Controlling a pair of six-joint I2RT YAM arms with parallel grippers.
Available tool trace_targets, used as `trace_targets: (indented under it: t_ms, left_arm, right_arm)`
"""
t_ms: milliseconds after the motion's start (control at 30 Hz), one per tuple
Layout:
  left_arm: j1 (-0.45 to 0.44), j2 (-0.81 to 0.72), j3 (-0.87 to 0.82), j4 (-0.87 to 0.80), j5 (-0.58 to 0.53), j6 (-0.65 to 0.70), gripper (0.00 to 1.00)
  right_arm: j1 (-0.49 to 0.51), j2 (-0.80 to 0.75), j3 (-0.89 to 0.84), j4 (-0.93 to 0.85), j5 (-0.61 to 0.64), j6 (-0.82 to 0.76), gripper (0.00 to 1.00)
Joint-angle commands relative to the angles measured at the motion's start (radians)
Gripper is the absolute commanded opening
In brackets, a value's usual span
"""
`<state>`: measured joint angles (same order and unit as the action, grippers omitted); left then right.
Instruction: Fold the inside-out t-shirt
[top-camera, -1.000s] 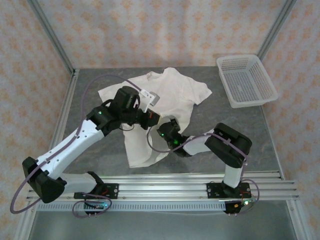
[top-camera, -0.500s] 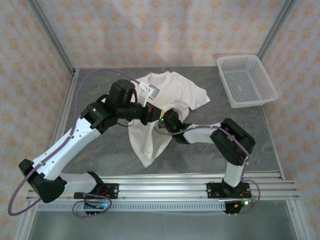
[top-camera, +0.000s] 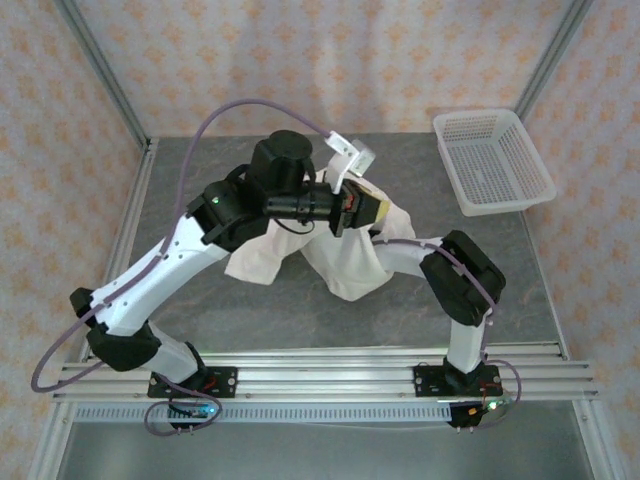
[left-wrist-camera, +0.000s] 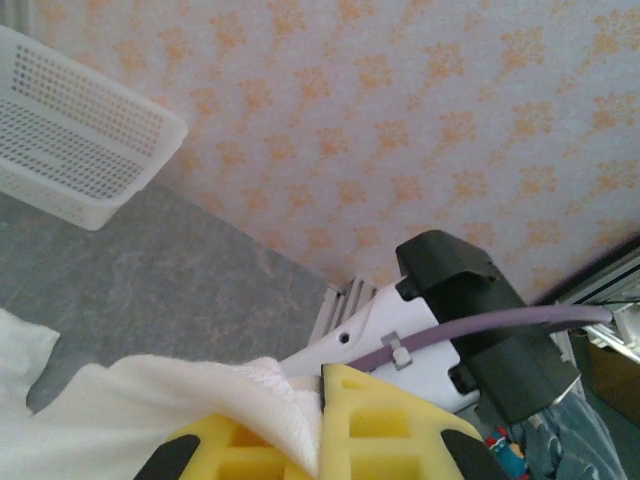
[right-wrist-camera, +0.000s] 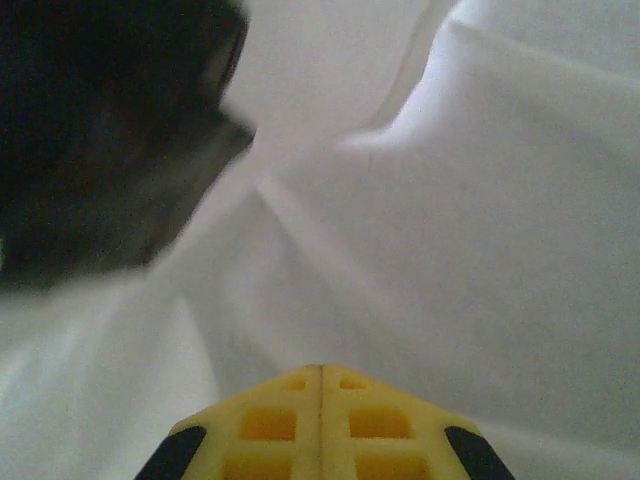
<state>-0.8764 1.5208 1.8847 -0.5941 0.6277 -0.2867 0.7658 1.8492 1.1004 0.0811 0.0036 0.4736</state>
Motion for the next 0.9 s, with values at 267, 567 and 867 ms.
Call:
trace_targets:
  t_ms: [267, 567, 867]
  left_arm:
    - [-0.186, 0.096, 0.274, 0.021, 0.081, 0.156, 0.00]
    - [-0.265, 0.110, 0.275, -0.068, 0.046, 0.266, 0.00]
    - [-0.270, 0.049, 0.164, -0.069, -0.030, 0.321, 0.00]
  right_arm:
    - [-0.049, 0.187, 0.242, -0.353, -0.067, -0.126, 0.00]
    - [-0.049, 0.209, 0.292, -0.448, -0.054, -0.168, 0.02]
    - [-0.049, 0.159, 0.261, -0.681, -0.024, -0.198, 0.99]
